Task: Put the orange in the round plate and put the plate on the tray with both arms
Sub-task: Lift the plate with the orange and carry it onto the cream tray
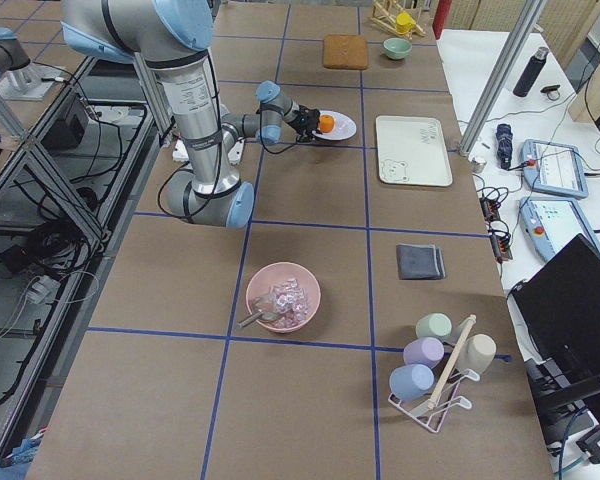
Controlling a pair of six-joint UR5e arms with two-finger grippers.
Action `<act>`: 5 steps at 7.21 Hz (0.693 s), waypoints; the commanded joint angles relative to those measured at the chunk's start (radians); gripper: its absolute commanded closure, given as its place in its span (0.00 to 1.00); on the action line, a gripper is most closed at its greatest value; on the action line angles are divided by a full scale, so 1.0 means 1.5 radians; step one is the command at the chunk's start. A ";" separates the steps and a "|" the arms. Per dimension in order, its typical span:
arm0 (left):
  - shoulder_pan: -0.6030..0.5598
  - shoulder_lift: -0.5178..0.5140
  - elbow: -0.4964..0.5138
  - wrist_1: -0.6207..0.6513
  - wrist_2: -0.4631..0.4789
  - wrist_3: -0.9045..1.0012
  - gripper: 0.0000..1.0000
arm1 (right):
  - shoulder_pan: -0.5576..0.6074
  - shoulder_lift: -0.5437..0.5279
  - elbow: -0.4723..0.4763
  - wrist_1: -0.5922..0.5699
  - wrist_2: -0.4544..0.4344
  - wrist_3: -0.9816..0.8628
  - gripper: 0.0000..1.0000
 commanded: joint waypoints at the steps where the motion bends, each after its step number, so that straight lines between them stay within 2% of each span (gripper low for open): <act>1: 0.000 0.000 -0.001 0.000 0.000 -0.001 0.01 | 0.007 -0.007 0.056 -0.025 0.004 0.003 1.00; 5: 0.000 0.000 -0.003 0.000 0.000 -0.001 0.01 | 0.055 -0.009 0.058 -0.010 0.006 0.026 1.00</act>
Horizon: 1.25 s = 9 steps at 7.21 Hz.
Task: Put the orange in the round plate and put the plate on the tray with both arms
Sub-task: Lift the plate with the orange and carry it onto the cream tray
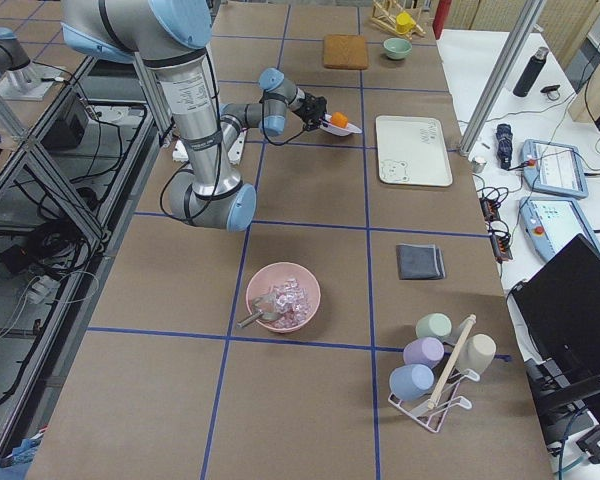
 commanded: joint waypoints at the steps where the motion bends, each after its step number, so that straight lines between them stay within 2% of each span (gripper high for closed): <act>1: 0.000 0.000 -0.001 0.000 0.000 0.000 0.01 | 0.023 -0.018 0.000 0.051 0.001 0.015 1.00; 3: 0.000 0.000 -0.003 0.000 0.000 0.000 0.01 | 0.059 -0.022 0.000 0.076 0.014 0.014 1.00; 5: 0.000 0.000 -0.005 0.000 0.000 0.000 0.01 | 0.118 -0.012 -0.022 0.074 0.057 0.015 1.00; 7: 0.000 0.000 -0.007 0.000 0.000 -0.001 0.01 | 0.172 0.107 -0.204 0.074 0.087 0.014 1.00; 9: -0.001 0.000 -0.009 -0.001 0.000 0.000 0.01 | 0.202 0.173 -0.303 0.076 0.118 0.012 1.00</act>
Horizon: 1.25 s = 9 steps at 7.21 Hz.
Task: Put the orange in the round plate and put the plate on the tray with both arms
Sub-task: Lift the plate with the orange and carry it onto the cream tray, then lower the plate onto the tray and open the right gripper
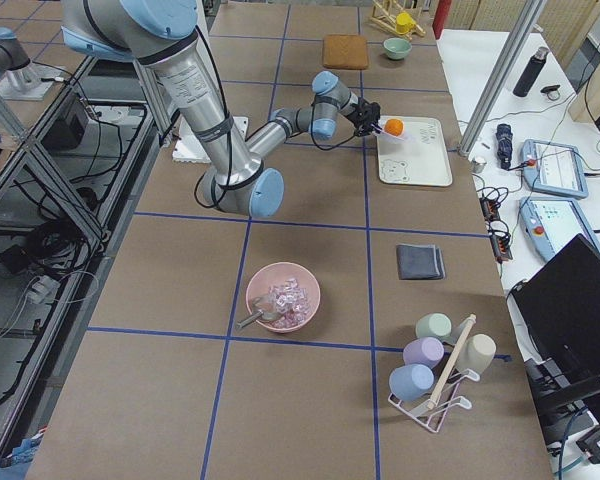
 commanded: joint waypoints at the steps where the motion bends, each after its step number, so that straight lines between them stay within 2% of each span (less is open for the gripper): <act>1: 0.000 0.000 0.000 0.000 0.000 0.001 0.01 | 0.028 0.101 -0.149 0.020 0.022 0.000 1.00; 2: 0.000 0.000 -0.001 0.000 0.000 0.001 0.01 | 0.034 0.129 -0.220 0.056 0.021 0.005 1.00; 3: 0.000 0.000 -0.001 0.000 0.000 0.001 0.01 | 0.042 0.135 -0.247 0.070 0.021 0.005 1.00; 4: 0.000 0.000 -0.002 0.000 0.000 0.001 0.01 | 0.044 0.129 -0.248 0.068 0.019 -0.011 1.00; 5: 0.000 0.000 -0.001 0.000 -0.002 0.001 0.01 | 0.042 0.117 -0.238 0.066 0.018 -0.057 0.37; 6: 0.000 0.000 -0.002 0.000 -0.002 0.000 0.01 | 0.042 0.073 -0.177 0.060 0.020 -0.089 0.00; 7: 0.000 0.000 -0.002 0.000 -0.002 0.000 0.01 | 0.044 0.030 -0.090 0.015 0.026 -0.158 0.00; 8: 0.000 0.000 -0.002 0.000 -0.002 0.000 0.01 | 0.062 0.024 -0.029 -0.091 0.079 -0.229 0.00; 9: 0.000 0.000 -0.002 0.000 -0.003 0.001 0.01 | 0.077 0.011 0.016 -0.149 0.118 -0.330 0.00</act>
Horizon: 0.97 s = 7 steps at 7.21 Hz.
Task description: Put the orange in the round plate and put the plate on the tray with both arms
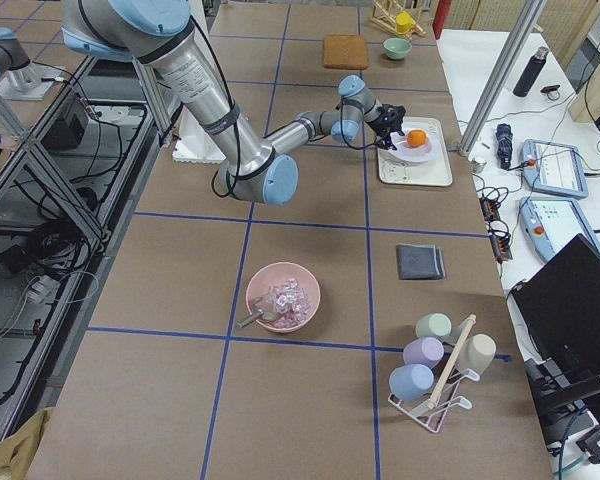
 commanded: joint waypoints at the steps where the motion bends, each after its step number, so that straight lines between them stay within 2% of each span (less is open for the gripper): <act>1: 0.000 0.000 0.000 0.003 -0.023 -0.001 0.01 | 0.049 -0.043 0.089 -0.133 0.098 -0.205 0.00; 2: 0.000 0.000 -0.005 0.010 -0.050 -0.003 0.01 | 0.105 -0.071 0.093 -0.146 0.188 -0.347 0.00; 3: 0.001 0.005 -0.005 0.013 -0.050 -0.003 0.01 | 0.171 -0.115 0.111 -0.148 0.283 -0.460 0.00; 4: 0.002 0.034 -0.044 0.026 -0.050 -0.007 0.01 | 0.246 -0.176 0.137 -0.154 0.371 -0.587 0.00; 5: 0.002 0.060 -0.097 0.048 -0.049 -0.007 0.01 | 0.304 -0.233 0.172 -0.181 0.412 -0.703 0.00; 7: 0.008 0.085 -0.215 0.137 -0.040 -0.006 0.01 | 0.396 -0.346 0.272 -0.297 0.432 -0.898 0.00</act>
